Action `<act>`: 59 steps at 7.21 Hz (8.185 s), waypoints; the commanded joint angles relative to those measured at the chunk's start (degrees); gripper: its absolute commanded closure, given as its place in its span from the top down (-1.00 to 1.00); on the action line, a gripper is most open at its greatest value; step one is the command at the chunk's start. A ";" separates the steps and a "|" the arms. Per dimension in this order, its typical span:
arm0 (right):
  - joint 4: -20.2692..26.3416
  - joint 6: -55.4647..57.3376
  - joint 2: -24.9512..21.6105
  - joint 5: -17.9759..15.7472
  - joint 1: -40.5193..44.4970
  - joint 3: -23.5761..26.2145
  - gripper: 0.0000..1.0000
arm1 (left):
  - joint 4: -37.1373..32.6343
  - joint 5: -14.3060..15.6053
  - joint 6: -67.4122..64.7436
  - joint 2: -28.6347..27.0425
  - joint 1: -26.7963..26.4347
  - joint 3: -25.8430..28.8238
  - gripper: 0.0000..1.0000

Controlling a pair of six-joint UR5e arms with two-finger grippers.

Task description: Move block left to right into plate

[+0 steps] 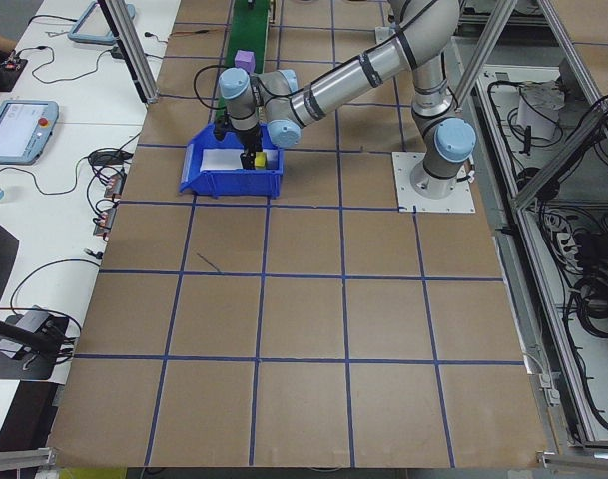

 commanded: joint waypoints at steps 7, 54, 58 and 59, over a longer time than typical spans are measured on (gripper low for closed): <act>-0.09 0.64 -0.46 2.39 -1.24 0.37 0.99 | -19.55 -3.48 -15.27 2.48 -5.74 22.19 0.02; -8.97 -32.86 -0.97 -16.15 -33.06 7.66 1.00 | -26.13 -3.74 -18.64 27.98 -10.09 11.47 1.00; -2.46 -14.79 -4.00 -10.54 -14.30 -0.83 1.00 | -26.13 -3.83 -18.64 27.98 -10.09 11.47 1.00; -2.11 -8.39 -3.10 -10.61 -11.12 -0.78 1.00 | -26.13 -3.83 -18.64 27.98 -10.09 11.47 1.00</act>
